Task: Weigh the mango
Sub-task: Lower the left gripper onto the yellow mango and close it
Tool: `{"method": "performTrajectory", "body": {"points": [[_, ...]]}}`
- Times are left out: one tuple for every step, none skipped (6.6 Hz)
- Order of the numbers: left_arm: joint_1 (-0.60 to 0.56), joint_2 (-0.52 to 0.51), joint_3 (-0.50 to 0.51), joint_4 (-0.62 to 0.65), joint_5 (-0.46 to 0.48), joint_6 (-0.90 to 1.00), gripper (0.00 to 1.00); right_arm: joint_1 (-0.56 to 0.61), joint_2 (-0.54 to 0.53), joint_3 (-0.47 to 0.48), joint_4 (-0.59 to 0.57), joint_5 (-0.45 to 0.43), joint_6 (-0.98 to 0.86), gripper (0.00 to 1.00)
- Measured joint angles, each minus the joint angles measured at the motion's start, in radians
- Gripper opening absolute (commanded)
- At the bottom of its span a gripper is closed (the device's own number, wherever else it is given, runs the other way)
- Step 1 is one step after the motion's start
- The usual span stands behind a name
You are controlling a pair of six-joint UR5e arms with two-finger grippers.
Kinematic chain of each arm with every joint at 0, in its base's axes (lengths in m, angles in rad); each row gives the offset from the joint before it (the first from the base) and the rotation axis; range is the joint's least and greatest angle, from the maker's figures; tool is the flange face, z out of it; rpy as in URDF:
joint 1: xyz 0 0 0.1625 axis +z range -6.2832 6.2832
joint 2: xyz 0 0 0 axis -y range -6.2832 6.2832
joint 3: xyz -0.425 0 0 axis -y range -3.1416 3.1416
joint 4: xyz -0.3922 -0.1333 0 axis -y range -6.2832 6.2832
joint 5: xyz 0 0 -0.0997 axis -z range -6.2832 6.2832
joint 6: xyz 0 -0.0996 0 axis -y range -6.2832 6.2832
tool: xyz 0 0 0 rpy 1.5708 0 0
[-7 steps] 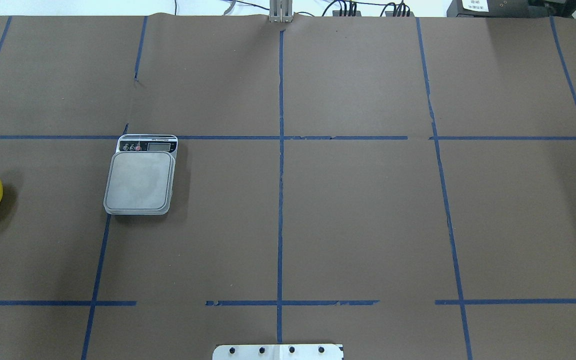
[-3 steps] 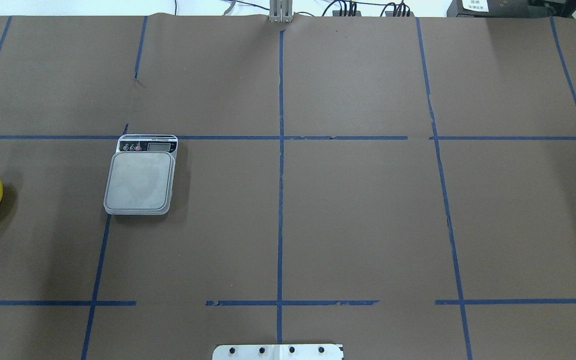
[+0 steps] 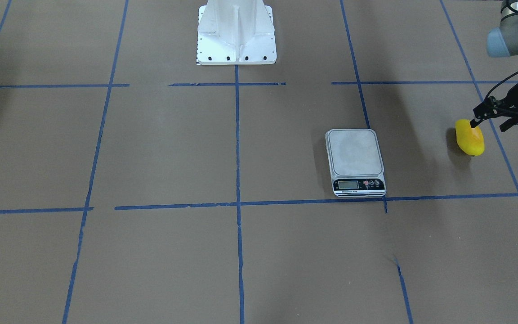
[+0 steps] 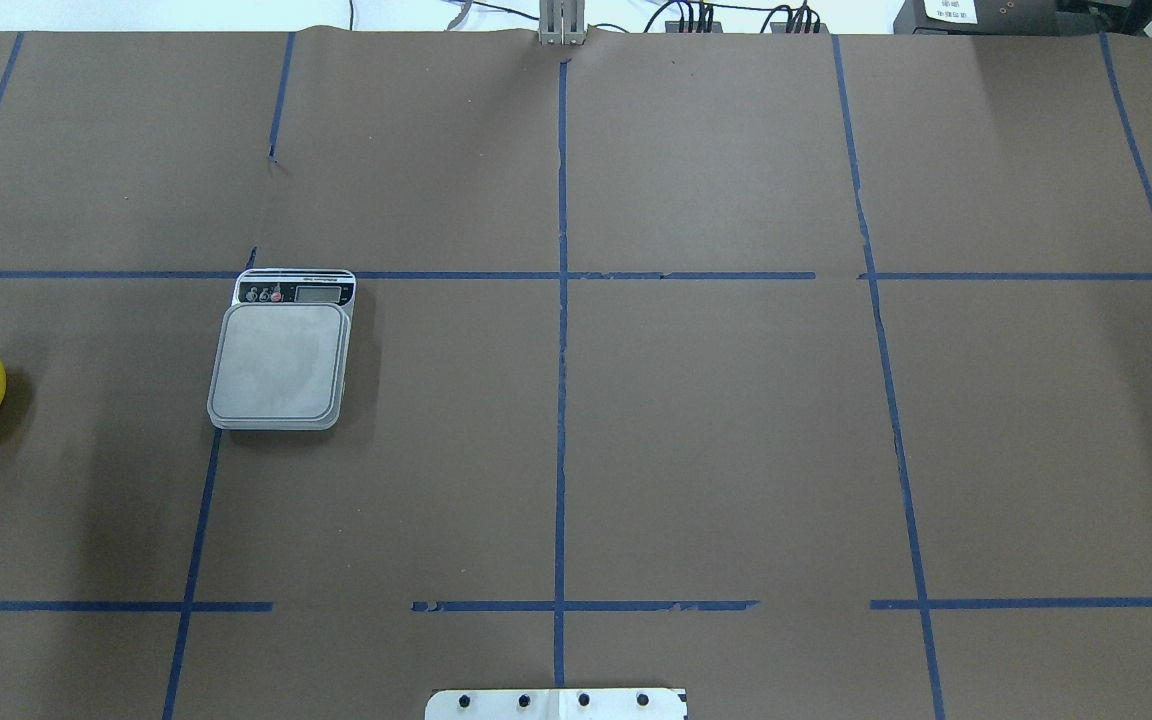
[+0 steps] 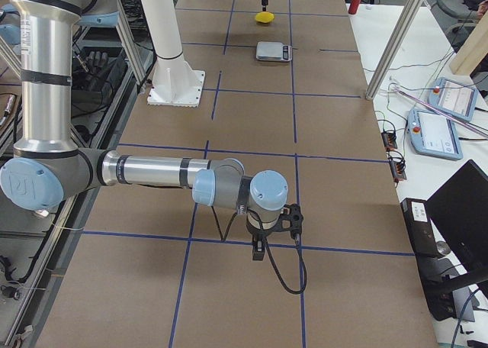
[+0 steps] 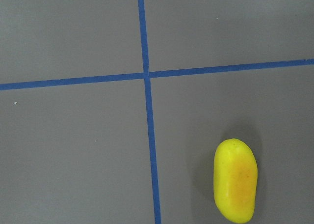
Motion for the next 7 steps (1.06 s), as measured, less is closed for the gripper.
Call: {"method": "performTrajectory", "body": {"points": [[0.027,-0.013,0.021,-0.004,0.027,-0.010,1.00,0.000,0.000,0.000,0.000,0.000,0.000,1.00],[0.048,-0.032,0.050,-0.005,0.038,-0.014,1.00,0.000,-0.001,0.000,0.000,0.000,0.000,1.00],[0.070,-0.056,0.084,-0.004,0.042,-0.014,0.82,0.000,0.000,0.000,0.000,0.000,0.000,1.00],[0.082,-0.074,0.107,-0.004,0.043,-0.013,0.31,0.000,0.000,0.000,0.000,0.000,0.000,1.00],[0.086,-0.080,0.114,-0.004,0.042,-0.010,0.03,0.000,0.000,0.000,0.000,0.000,0.000,1.00],[0.084,-0.075,0.099,-0.001,0.038,-0.007,0.00,0.000,0.001,0.000,0.000,0.000,0.000,1.00],[0.080,-0.054,0.050,0.017,0.026,-0.006,0.00,0.000,0.001,0.000,0.001,0.000,0.000,1.00]]}}
